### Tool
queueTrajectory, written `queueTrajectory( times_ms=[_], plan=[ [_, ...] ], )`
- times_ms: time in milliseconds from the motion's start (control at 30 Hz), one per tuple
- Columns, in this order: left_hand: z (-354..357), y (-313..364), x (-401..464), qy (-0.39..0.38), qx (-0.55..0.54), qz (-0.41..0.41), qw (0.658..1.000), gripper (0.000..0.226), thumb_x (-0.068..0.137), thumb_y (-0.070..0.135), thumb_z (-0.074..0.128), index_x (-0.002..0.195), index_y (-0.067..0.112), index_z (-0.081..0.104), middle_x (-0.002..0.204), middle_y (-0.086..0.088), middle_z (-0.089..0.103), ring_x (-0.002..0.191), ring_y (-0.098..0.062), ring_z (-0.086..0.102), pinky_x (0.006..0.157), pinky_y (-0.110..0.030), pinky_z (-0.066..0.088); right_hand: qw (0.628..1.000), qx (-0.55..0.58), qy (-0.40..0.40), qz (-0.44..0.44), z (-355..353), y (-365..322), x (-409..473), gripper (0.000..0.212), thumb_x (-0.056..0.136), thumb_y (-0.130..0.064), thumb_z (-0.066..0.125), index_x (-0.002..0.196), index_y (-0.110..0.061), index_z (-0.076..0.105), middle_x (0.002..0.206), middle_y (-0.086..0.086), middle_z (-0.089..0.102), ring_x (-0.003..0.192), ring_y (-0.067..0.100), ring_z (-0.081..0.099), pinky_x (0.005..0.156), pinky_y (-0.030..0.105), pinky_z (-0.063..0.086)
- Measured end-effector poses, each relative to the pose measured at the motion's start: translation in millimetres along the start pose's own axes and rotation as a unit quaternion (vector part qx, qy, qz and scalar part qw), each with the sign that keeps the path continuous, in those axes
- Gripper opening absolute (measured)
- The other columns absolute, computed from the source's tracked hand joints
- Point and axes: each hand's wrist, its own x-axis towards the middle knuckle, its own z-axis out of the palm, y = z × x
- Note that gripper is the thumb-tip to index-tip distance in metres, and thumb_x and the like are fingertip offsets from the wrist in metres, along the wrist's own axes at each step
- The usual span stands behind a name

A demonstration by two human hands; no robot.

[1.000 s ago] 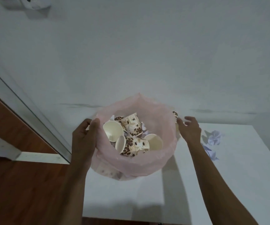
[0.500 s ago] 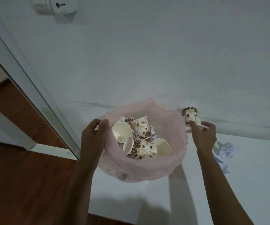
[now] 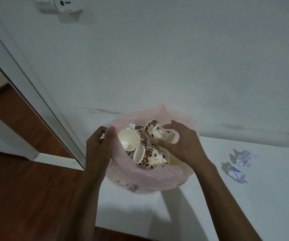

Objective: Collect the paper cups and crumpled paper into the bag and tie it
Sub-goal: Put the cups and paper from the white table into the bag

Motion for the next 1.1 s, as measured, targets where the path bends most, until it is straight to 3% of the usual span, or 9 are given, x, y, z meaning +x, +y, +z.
queueTrajectory(
  times_ms=[167,333,433,567,633,733,833,933,1100],
  plan=[
    [1,5,-4,-0.006,-0.018,-0.009,1.0,0.037,0.087,0.045,0.055,0.082,0.009,0.063,0.066,-0.004,0.06,0.061,-0.009,0.054,0.064,-0.03,0.044,0.982,0.037,0.169,-0.072,-8,24,-3,0.023,0.085,-0.03,0.074,0.107,-0.024,0.071,0.123,-0.003,0.067,0.123,0.016,0.055,0.1,0.023,0.037],
    [2,14,-3,0.001,-0.007,0.0,1.0,0.035,0.09,0.039,0.055,0.081,0.005,0.059,0.073,-0.02,0.054,0.062,-0.012,0.048,0.063,-0.031,0.038,0.956,0.065,0.287,-0.012,-2,62,8,0.023,0.085,-0.018,0.069,0.108,-0.018,0.067,0.117,-0.001,0.066,0.118,0.022,0.054,0.098,0.022,0.034],
    [1,18,0,0.022,0.013,-0.007,1.0,0.027,0.096,0.032,0.055,0.077,0.012,0.059,0.066,-0.007,0.056,0.058,-0.006,0.049,0.062,-0.028,0.038,0.963,0.018,0.253,0.093,10,93,23,0.033,0.084,-0.021,0.067,0.116,-0.017,0.063,0.12,0.007,0.064,0.116,0.032,0.054,0.097,0.042,0.043],
    [-2,22,-5,0.038,0.036,0.008,0.999,0.028,0.096,0.03,0.054,0.079,0.008,0.059,0.071,-0.008,0.06,0.06,-0.004,0.049,0.057,-0.022,0.038,0.969,-0.081,0.157,0.171,29,134,26,0.047,0.079,-0.025,0.069,0.125,-0.022,0.061,0.13,0.008,0.062,0.123,0.037,0.051,0.097,0.049,0.047],
    [-1,24,-9,0.043,0.012,0.004,0.999,0.029,0.096,0.029,0.056,0.077,0.007,0.058,0.069,-0.006,0.056,0.06,-0.007,0.048,0.058,-0.026,0.037,0.974,-0.105,0.12,0.158,38,149,26,0.038,0.081,-0.022,0.064,0.118,-0.022,0.066,0.122,0.005,0.068,0.116,0.036,0.056,0.094,0.043,0.047],
    [3,23,-12,0.04,-0.019,-0.01,0.999,0.029,0.096,0.029,0.057,0.076,0.008,0.056,0.068,-0.006,0.051,0.064,-0.011,0.046,0.06,-0.027,0.035,0.979,-0.114,0.139,0.091,47,155,23,0.023,0.082,-0.01,0.055,0.093,-0.014,0.075,0.09,0.009,0.076,0.083,0.034,0.068,0.077,0.037,0.047],
    [4,23,-14,0.049,-0.014,-0.01,0.999,0.03,0.095,0.029,0.057,0.076,0.007,0.055,0.067,-0.007,0.048,0.061,-0.011,0.043,0.054,-0.025,0.032,0.99,-0.037,0.12,0.07,42,136,17,0.014,0.086,-0.004,0.061,0.093,-0.007,0.074,0.087,0.011,0.075,0.078,0.035,0.068,0.076,0.036,0.049],
    [-2,21,-15,0.075,0.018,0.007,0.997,0.029,0.096,0.027,0.057,0.074,0.008,0.057,0.067,-0.009,0.052,0.058,-0.009,0.044,0.056,-0.027,0.033,0.981,0.099,0.113,0.125,23,100,14,0.011,0.088,-0.023,0.068,0.098,-0.018,0.067,0.075,-0.008,0.065,0.072,0.015,0.065,0.064,-0.001,0.039],
    [-32,11,-14,0.112,0.006,0.021,0.993,0.028,0.096,0.024,0.057,0.069,0.014,0.06,0.058,0.006,0.054,0.055,-0.006,0.048,0.057,-0.027,0.04,0.969,0.186,0.16,0.028,-3,19,7,0.011,0.085,-0.033,0.071,0.084,-0.026,0.063,0.069,-0.011,0.064,0.062,0.004,0.059,0.057,0.003,0.04]
  ],
)
